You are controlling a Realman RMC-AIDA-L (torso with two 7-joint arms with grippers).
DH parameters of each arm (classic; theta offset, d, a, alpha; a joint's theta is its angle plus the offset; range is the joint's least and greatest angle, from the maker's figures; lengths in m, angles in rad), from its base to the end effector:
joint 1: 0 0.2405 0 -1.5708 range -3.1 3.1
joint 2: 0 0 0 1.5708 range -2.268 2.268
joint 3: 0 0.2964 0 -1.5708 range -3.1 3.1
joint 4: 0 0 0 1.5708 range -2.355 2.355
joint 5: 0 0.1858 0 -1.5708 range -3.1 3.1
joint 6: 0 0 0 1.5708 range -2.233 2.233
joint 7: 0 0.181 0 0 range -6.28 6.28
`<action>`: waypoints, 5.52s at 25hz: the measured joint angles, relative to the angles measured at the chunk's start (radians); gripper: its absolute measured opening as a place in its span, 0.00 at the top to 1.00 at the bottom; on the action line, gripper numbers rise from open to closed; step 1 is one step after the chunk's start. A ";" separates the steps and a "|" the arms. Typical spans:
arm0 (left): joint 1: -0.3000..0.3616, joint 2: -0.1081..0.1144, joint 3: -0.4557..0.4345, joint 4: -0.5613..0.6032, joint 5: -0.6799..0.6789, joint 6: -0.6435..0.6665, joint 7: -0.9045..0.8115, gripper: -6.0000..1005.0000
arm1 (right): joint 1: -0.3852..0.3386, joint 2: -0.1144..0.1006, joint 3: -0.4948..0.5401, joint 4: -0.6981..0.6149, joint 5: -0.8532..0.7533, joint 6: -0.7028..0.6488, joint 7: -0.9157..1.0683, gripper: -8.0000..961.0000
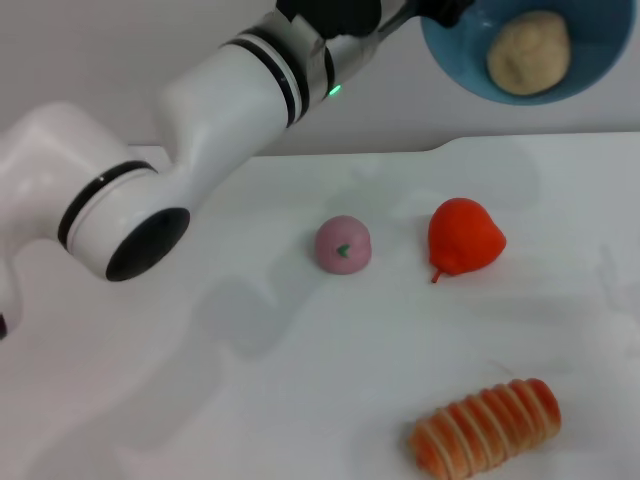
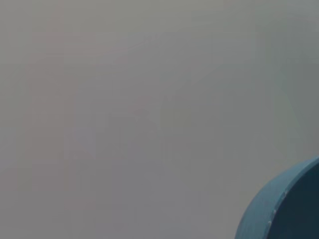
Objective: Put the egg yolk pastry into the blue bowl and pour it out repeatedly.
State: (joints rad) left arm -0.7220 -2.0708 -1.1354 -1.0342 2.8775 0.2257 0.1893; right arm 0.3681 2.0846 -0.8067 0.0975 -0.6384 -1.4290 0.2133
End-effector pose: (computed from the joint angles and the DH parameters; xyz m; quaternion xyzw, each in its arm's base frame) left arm -0.0467 0.4474 -0.0885 -0.8506 0.0601 -0.2640 0.4507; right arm 0.3683 0.3161 -0.0087 -0.6701 0.2361 0.3120 0.6307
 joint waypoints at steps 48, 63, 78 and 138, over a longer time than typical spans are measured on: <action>-0.063 -0.008 0.321 0.208 -0.402 0.597 0.645 0.99 | 0.011 -0.001 0.001 0.000 0.002 0.012 0.013 0.46; -0.069 -0.008 0.322 0.112 -0.599 0.381 0.969 0.99 | 0.011 -0.001 0.001 0.001 0.002 0.013 0.014 0.45; 0.027 0.000 -0.078 -0.088 -0.856 -0.261 0.970 0.99 | 0.004 -0.003 -0.005 0.001 -0.007 0.013 0.118 0.45; -0.199 0.009 -0.470 0.211 -0.204 -0.998 0.191 0.99 | 0.013 -0.060 0.107 -0.711 -1.273 0.075 2.070 0.27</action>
State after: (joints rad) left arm -0.9210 -2.0618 -1.6059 -0.8232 2.6738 -0.7719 0.3802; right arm 0.3808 2.0249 -0.6999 -0.6133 -1.9116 -1.3541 2.2836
